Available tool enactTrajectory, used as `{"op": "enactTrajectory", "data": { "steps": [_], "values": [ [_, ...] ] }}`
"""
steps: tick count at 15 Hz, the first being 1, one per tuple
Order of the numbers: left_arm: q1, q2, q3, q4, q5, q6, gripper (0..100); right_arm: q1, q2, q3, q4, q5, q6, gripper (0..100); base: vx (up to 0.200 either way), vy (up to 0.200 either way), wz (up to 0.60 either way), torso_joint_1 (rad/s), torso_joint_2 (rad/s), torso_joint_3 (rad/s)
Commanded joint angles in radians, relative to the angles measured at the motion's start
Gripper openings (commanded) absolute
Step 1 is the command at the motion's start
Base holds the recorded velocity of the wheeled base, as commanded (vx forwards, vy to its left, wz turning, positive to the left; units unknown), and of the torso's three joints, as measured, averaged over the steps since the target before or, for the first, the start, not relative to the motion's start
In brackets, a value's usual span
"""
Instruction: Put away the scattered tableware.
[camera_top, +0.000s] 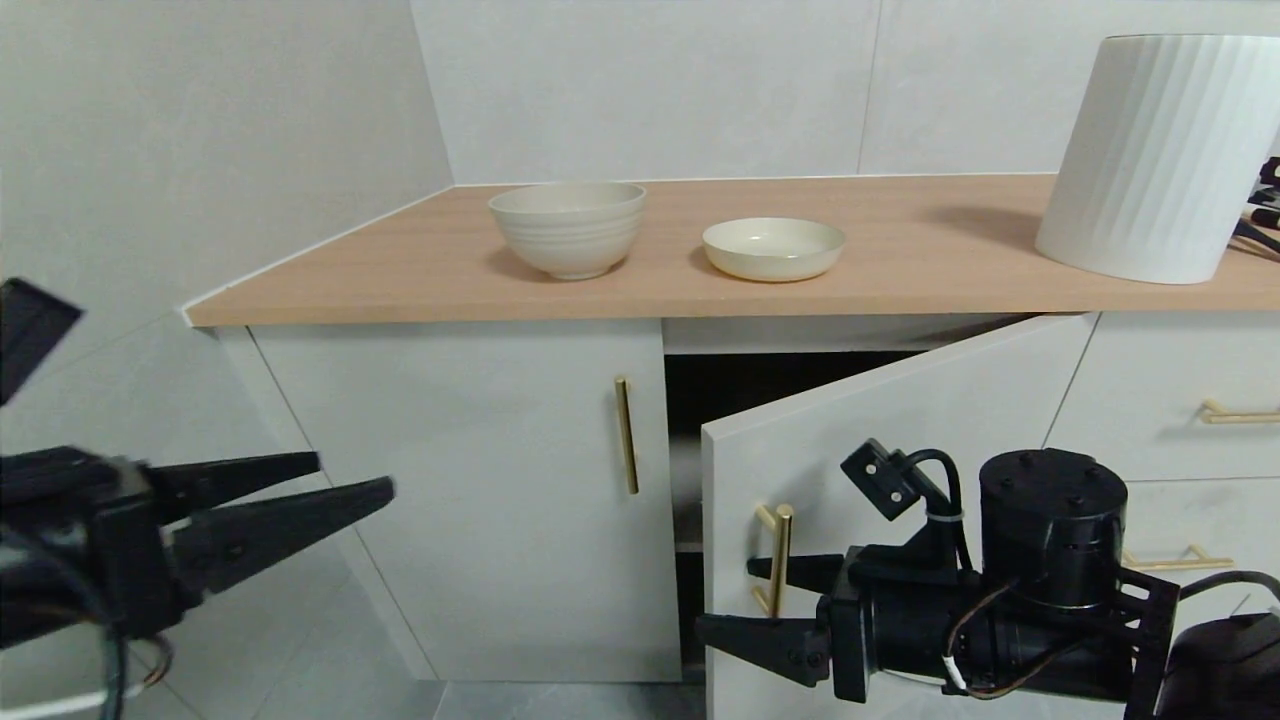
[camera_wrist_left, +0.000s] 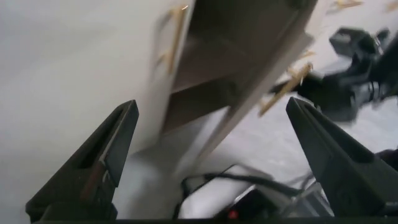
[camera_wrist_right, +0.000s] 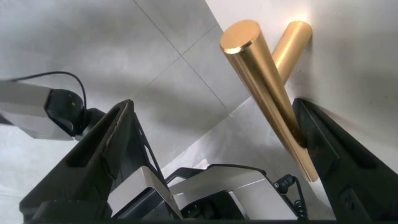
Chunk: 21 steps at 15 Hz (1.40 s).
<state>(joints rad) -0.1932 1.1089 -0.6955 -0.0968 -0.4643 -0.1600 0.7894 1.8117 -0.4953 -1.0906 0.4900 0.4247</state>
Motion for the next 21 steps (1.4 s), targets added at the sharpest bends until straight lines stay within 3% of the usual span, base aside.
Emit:
{"op": "enactTrajectory", "data": {
  "steps": [1,2,4,6,10,13,14,16,21],
  "values": [
    [-0.106,0.308,-0.005,-0.185,-0.027,-0.046,100,0.002,0.000,0.000,0.002,0.001,0.002,100,0.000,0.000,0.00,0.000,0.00,0.000],
    [-0.181,0.428,0.014,-0.370,-0.025,-0.076,100,0.013,0.003,0.003,0.002,0.001,0.003,100,0.000,0.000,0.00,0.000,0.00,0.000],
    [-0.256,0.494,0.087,-0.544,-0.025,-0.118,100,0.014,0.006,0.009,0.002,0.001,0.003,100,0.000,0.000,0.00,0.000,0.00,0.000],
    [-0.301,0.568,0.129,-0.676,-0.022,-0.135,100,0.014,0.014,0.011,0.002,0.001,0.003,100,0.000,0.000,0.00,0.000,0.00,0.000],
    [-0.308,0.709,0.131,-0.810,0.013,-0.138,100,0.014,0.029,0.011,0.002,0.001,0.002,100,0.000,0.000,0.00,0.000,0.00,0.000],
    [-0.336,0.744,0.128,-0.822,0.044,-0.138,100,0.014,0.041,0.011,0.002,0.001,0.000,100,0.000,0.000,0.00,0.000,0.00,0.000],
    [-0.342,0.753,0.125,-0.824,0.047,-0.138,0,0.014,0.041,0.011,0.002,0.001,0.000,100,0.000,0.000,0.00,0.000,0.00,0.000],
    [-0.347,0.763,0.120,-0.840,0.044,-0.136,0,0.014,0.043,0.011,0.002,0.001,0.000,100,0.000,0.000,0.00,0.000,0.00,0.000],
    [-0.384,0.904,0.129,-1.130,0.032,-0.147,0,0.014,0.043,0.014,0.000,0.001,0.002,100,0.000,0.000,0.00,0.000,0.00,0.000]
  ]
}}
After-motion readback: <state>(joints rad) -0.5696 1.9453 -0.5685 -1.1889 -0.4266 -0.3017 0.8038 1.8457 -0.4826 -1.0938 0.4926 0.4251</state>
